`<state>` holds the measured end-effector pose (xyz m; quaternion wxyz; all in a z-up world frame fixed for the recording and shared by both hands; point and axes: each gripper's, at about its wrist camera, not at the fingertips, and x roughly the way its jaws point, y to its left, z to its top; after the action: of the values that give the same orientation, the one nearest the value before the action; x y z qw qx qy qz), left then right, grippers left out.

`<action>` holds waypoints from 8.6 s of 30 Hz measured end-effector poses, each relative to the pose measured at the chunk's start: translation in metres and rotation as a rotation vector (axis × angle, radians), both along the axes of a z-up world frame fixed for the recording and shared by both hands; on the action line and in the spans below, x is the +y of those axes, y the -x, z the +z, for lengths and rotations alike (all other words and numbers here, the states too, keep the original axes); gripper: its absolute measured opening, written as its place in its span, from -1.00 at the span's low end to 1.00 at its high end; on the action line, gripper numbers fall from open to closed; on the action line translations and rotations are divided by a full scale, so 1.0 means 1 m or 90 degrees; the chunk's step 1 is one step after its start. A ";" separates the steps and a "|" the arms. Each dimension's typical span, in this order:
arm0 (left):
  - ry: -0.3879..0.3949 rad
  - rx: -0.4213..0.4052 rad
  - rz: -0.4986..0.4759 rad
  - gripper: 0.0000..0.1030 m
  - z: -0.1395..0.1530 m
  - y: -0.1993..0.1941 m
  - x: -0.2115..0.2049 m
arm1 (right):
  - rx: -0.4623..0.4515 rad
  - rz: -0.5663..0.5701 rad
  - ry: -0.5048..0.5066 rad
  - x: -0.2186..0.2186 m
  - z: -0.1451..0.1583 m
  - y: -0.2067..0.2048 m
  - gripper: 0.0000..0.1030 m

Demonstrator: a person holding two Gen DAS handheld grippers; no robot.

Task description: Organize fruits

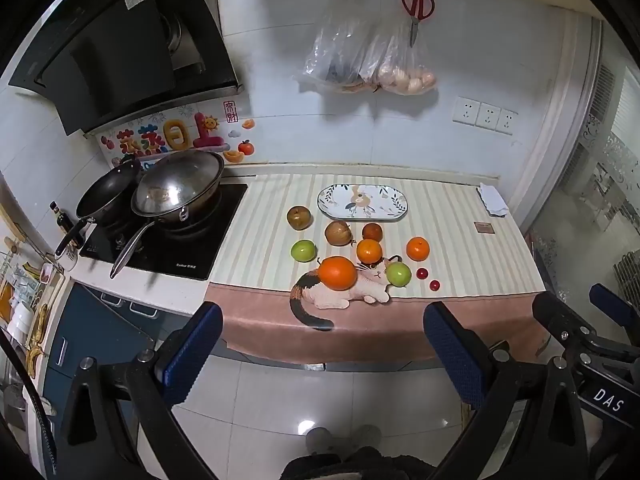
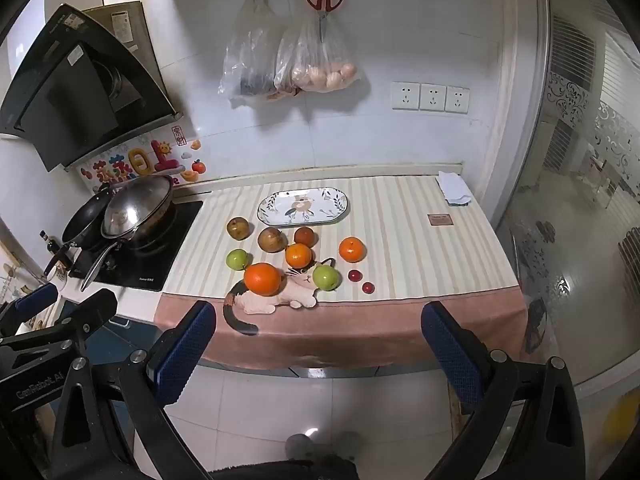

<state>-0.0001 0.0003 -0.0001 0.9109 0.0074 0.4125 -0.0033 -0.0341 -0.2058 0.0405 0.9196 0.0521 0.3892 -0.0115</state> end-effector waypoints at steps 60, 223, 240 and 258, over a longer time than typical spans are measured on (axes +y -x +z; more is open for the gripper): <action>-0.001 -0.002 0.005 1.00 0.002 -0.009 0.026 | -0.004 0.008 0.013 0.017 0.005 -0.022 1.00; 0.116 0.535 -0.003 0.64 -0.335 -0.609 -0.080 | 0.451 0.191 -0.024 -0.006 -0.386 -0.678 0.24; 0.046 0.432 0.009 0.77 -0.265 -0.588 -0.075 | 0.478 0.110 -0.046 -0.040 -0.350 -0.656 0.84; -0.011 0.255 -0.001 0.77 -0.175 -0.465 -0.040 | 0.348 0.033 -0.029 -0.025 -0.243 -0.538 0.84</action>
<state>0.4646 -0.0400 -0.1751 0.8104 0.0143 0.5857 -0.0018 0.5042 -0.2304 -0.2022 0.7790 0.0574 0.6243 0.0070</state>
